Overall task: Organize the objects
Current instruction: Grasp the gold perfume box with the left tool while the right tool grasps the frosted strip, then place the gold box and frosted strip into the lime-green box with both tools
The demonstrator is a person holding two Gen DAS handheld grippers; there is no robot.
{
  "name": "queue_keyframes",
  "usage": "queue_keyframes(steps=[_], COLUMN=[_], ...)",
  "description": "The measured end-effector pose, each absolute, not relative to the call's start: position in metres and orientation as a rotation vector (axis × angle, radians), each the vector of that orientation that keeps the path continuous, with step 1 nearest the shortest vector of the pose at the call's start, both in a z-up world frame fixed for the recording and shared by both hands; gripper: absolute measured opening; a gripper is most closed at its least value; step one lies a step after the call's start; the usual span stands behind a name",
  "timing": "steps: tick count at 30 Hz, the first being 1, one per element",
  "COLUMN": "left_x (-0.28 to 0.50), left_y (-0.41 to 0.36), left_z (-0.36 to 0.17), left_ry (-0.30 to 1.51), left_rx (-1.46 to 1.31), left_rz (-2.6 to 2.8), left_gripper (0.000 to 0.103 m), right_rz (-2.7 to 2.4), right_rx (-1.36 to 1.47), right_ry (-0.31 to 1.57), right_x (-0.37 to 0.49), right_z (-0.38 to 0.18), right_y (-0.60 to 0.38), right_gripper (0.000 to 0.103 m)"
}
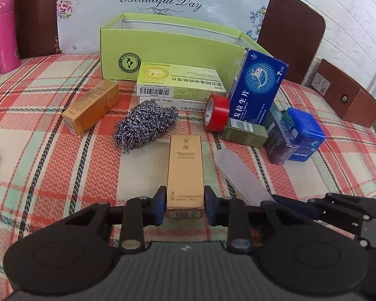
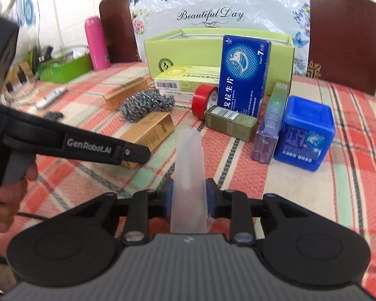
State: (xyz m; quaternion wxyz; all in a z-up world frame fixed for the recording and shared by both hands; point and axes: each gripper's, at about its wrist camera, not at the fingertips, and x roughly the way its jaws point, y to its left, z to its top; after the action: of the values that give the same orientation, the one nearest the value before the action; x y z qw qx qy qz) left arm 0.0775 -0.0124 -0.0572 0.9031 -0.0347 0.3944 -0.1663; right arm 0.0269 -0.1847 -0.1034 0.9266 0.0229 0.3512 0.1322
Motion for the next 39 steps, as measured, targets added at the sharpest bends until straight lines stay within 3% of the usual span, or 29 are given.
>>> queue_keyframes(steps=[10, 18, 26, 37, 38, 39], left_x=[0.069, 0.1, 0.174, 0.263, 0.269, 0.273], left_y=[-0.009, -0.013, -0.026, -0.047, -0.047, -0.046], left_z=[-0.008, 0.044, 0.063, 0.041, 0.036, 0.032], left_ry=[0.672, 0.521, 0.499, 0.541, 0.536, 0.537], left_rx=[-0.115, -0.137, -0.21, -0.22, -0.223, -0.231], left_rz=[-0.408, -0.417, -0.387, -0.344, -0.334, -0.329], left_gripper=[0.032, 0.032, 0.032, 0.031, 0.032, 0.047], right_rz=[0.293, 0.216, 0.134, 0.106, 0.1, 0.096], right_rx=[0.15, 0.162, 0.196, 0.218, 0.215, 0.207], right_ry=[0.524, 0.36, 0.394, 0.443, 0.444, 0.451], right_x=[0.011, 0.045, 0.129, 0.226, 0.233, 0.241], right_z=[-0.055, -0.008, 0.001, -0.021, -0.023, -0.026], right_y=[-0.206, -0.233, -0.267, -0.272, -0.271, -0.269], right_gripper=[0.027, 0.027, 0.027, 0.027, 0.027, 0.028])
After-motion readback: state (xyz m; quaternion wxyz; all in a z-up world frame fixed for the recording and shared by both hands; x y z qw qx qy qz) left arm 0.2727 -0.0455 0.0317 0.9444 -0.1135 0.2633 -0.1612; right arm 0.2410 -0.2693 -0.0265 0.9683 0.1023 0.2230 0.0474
